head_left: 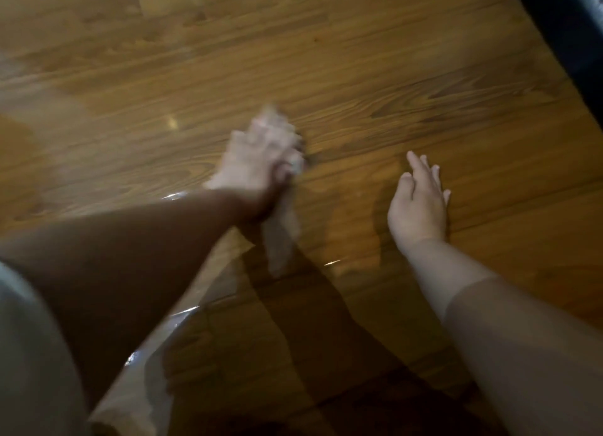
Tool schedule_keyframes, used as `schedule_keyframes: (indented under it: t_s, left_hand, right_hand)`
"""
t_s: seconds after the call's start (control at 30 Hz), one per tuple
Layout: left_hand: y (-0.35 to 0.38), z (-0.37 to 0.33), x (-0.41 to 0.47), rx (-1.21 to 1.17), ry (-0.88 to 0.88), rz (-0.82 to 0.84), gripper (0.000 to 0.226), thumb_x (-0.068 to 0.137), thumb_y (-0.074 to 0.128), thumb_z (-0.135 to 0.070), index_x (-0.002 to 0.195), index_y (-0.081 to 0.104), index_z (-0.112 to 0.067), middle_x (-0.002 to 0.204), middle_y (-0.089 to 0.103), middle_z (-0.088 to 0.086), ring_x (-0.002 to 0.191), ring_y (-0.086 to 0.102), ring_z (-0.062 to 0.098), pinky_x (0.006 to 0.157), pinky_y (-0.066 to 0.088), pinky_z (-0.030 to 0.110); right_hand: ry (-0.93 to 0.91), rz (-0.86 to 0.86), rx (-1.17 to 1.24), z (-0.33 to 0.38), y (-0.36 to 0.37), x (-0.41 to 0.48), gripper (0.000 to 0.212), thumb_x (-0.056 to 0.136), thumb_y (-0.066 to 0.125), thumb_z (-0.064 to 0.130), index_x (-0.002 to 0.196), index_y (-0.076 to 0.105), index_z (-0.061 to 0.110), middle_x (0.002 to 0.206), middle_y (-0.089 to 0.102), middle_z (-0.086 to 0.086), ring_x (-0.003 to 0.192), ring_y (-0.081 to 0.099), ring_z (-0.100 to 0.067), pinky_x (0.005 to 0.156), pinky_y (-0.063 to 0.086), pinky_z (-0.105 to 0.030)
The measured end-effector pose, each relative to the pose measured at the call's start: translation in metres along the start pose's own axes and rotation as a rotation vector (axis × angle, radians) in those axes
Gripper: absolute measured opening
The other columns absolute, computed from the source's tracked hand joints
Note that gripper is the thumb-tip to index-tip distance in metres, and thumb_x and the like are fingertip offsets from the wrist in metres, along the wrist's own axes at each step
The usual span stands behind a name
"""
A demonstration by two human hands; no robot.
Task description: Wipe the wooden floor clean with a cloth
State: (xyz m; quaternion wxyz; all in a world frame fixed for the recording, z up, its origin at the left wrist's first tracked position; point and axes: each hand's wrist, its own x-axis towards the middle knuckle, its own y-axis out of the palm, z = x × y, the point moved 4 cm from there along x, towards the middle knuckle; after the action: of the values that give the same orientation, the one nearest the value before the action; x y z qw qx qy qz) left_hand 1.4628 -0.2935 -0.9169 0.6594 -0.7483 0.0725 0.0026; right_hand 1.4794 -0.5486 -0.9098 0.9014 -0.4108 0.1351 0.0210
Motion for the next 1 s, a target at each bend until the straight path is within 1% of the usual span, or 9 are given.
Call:
schedule_keyframes:
  t_s: [0.13,0.23,0.4,0.5,0.57,0.67,0.73,0.87,1.0]
  left_hand:
    - [0.0,0.082,-0.028,-0.151,-0.886,0.017,0.052,0.098,0.031,-0.04,0.148,0.026,-0.027,0.16,0.011,0.005,0.146,0.0,0.035,0.113,0.007,0.06]
    - [0.003,0.009,0.0,-0.21,-0.574,0.052,0.053,0.093,0.029,-0.037,0.146,0.025,-0.029,0.159,0.005,0.012,0.144,0.014,0.04,0.113,0.019,0.056]
    - [-0.002,-0.112,0.004,-0.509,0.146,0.161,0.058,0.094,0.033,-0.038,0.149,0.018,-0.041,0.161,-0.009,-0.007,0.145,0.02,0.027,0.107,0.029,0.061]
    - [-0.004,-0.05,-0.005,-0.408,-0.294,0.044,0.064,0.094,0.046,-0.026,0.151,0.017,-0.034,0.161,-0.009,0.002,0.148,0.0,0.029,0.11,0.016,0.065]
    - [0.0,0.01,-0.023,-0.218,-0.581,0.205,0.067,0.093,0.047,-0.04,0.15,0.01,-0.044,0.161,-0.011,-0.003,0.147,-0.007,0.026,0.108,0.011,0.07]
    - [-0.001,0.043,-0.026,-0.174,-0.479,0.369,0.078,0.085,0.053,-0.056,0.148,0.006,-0.049,0.16,-0.011,-0.008,0.147,-0.008,0.019,0.109,0.018,0.067]
    - [-0.005,0.049,-0.028,-0.195,-0.429,0.435,0.093,0.076,0.062,-0.062,0.148,0.006,-0.049,0.16,-0.014,-0.006,0.147,-0.01,0.02,0.113,0.021,0.056]
    - [-0.015,0.045,-0.035,-0.054,-0.434,0.524,0.113,0.066,0.07,-0.069,0.148,-0.004,-0.047,0.159,-0.017,0.002,0.146,0.002,0.037,0.113,0.017,0.051]
    - [-0.009,0.021,-0.055,-0.099,-0.68,0.527,0.097,0.075,0.065,-0.064,0.146,-0.002,-0.054,0.158,-0.008,0.013,0.134,0.026,0.052,0.109,0.026,0.06]
  right_hand:
    - [-0.012,0.025,0.0,-0.006,-0.002,0.001,0.045,0.105,0.024,0.022,0.148,0.036,0.025,0.16,0.019,0.008,0.148,0.003,-0.008,0.119,-0.008,-0.035]
    - [0.048,0.053,0.072,-0.016,-0.004,0.0,0.045,0.105,0.023,0.024,0.146,0.04,0.028,0.159,0.021,0.011,0.148,0.004,-0.008,0.12,-0.006,-0.033]
    - [0.166,-0.008,0.177,-0.006,-0.015,0.005,0.043,0.1,0.031,0.043,0.14,0.044,0.039,0.153,0.035,0.008,0.143,0.027,-0.021,0.118,0.02,-0.044]
    - [-0.067,0.116,-0.082,0.016,0.005,-0.012,0.051,0.097,0.035,0.048,0.146,0.034,0.036,0.159,0.022,0.007,0.148,0.011,-0.018,0.12,-0.002,-0.046]
    - [-0.411,0.274,-0.313,0.033,0.044,-0.05,0.062,0.092,0.042,0.045,0.151,0.025,0.033,0.161,0.009,0.007,0.147,-0.006,-0.014,0.113,-0.01,-0.038]
    - [-0.71,0.497,-0.404,0.031,0.071,-0.102,0.07,0.088,0.048,0.036,0.151,0.019,0.037,0.162,-0.001,0.01,0.145,-0.014,-0.007,0.106,-0.025,-0.025]
    - [-0.752,0.47,-0.43,0.014,0.062,-0.099,0.064,0.088,0.052,0.034,0.148,0.028,0.039,0.162,0.001,0.012,0.143,-0.018,-0.005,0.106,-0.029,-0.027]
    - [-0.213,0.064,-0.577,-0.051,-0.009,-0.03,0.059,0.091,0.049,0.03,0.147,0.031,0.039,0.162,0.006,0.006,0.149,-0.005,-0.022,0.115,-0.004,-0.055]
    - [0.565,-0.15,-0.293,-0.099,-0.091,0.015,0.062,0.096,0.039,0.049,0.153,0.016,0.036,0.163,0.001,-0.002,0.148,-0.004,-0.031,0.115,0.002,-0.058]
